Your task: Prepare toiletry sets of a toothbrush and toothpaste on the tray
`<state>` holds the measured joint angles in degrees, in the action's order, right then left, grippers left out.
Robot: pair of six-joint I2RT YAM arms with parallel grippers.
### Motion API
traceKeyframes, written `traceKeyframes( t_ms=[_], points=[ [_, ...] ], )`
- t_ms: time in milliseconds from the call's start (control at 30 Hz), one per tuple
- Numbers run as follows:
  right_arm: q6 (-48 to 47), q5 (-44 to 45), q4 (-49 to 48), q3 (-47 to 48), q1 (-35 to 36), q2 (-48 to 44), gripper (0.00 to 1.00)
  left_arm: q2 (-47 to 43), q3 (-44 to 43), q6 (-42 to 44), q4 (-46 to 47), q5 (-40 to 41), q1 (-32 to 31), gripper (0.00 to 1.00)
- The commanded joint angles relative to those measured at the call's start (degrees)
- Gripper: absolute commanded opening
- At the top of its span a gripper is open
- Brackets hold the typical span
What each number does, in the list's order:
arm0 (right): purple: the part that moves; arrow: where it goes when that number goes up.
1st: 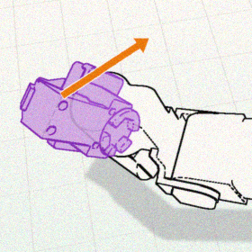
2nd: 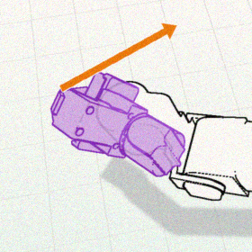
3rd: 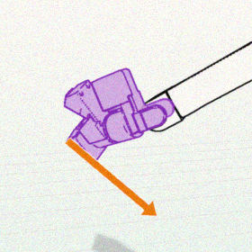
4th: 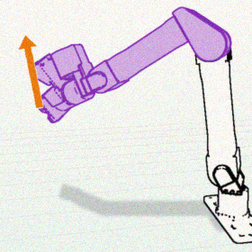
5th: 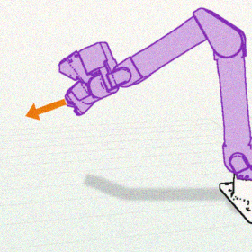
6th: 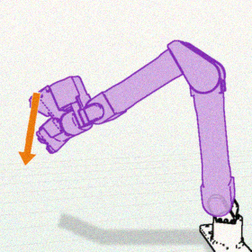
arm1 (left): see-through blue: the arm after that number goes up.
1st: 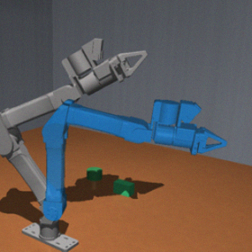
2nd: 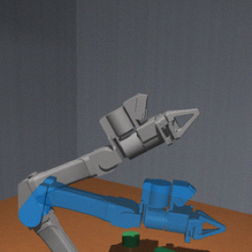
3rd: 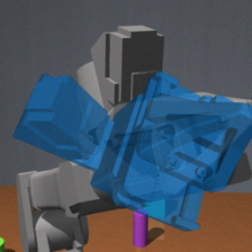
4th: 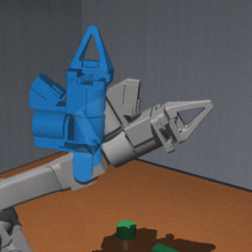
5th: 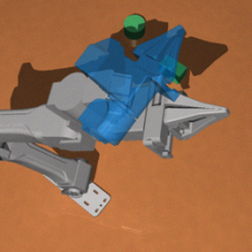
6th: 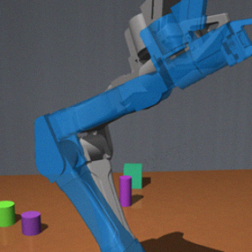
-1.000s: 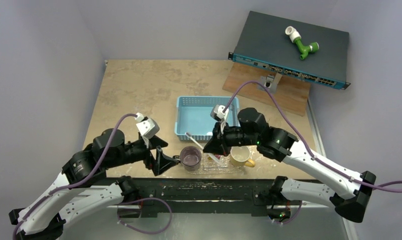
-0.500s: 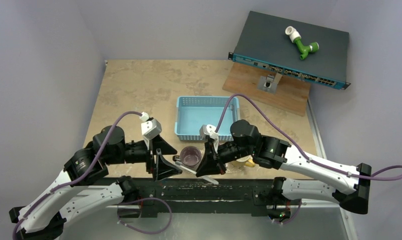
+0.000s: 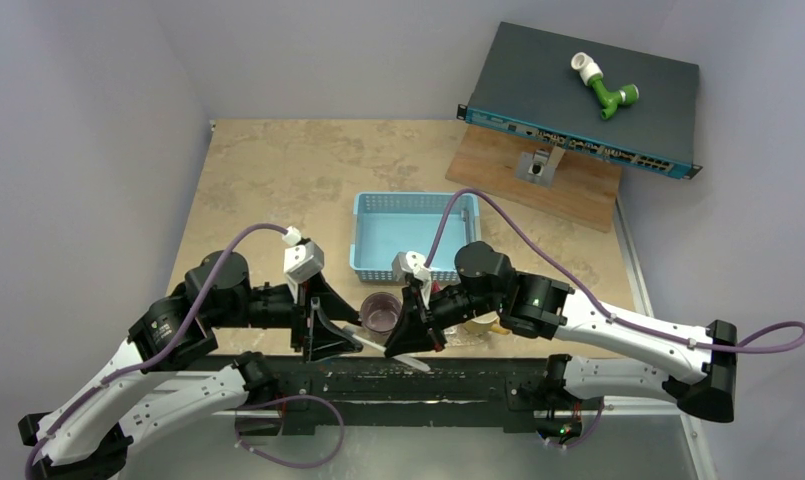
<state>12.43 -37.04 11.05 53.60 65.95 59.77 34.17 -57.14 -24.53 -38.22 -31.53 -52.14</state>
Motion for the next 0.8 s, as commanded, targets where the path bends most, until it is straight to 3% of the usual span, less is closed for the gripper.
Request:
traceKeyframes(
  t_ms=[0,100,500,633,767],
  points=[
    [0.8,0.0,-3.2,1.0,0.3,-0.7,0.00,0.0,-0.3,-0.3,2.3,-1.7,0.3,0.64],
    [1.2,0.4,-3.6,0.7,0.4,-1.0,0.00,0.1,-0.1,-0.3,2.2,-1.9,0.2,0.62],
    [1.7,1.7,-4.1,0.5,0.5,-1.3,0.00,-0.3,-0.1,0.0,1.9,-0.7,0.2,0.38],
    [2.0,2.0,-4.3,0.3,0.4,-1.5,0.00,-0.1,-0.2,0.2,1.5,-0.1,0.3,0.27],
    [2.2,2.3,-4.4,0.1,0.5,-1.7,0.00,0.1,-0.2,0.3,1.0,0.8,0.3,0.03]
  ],
)
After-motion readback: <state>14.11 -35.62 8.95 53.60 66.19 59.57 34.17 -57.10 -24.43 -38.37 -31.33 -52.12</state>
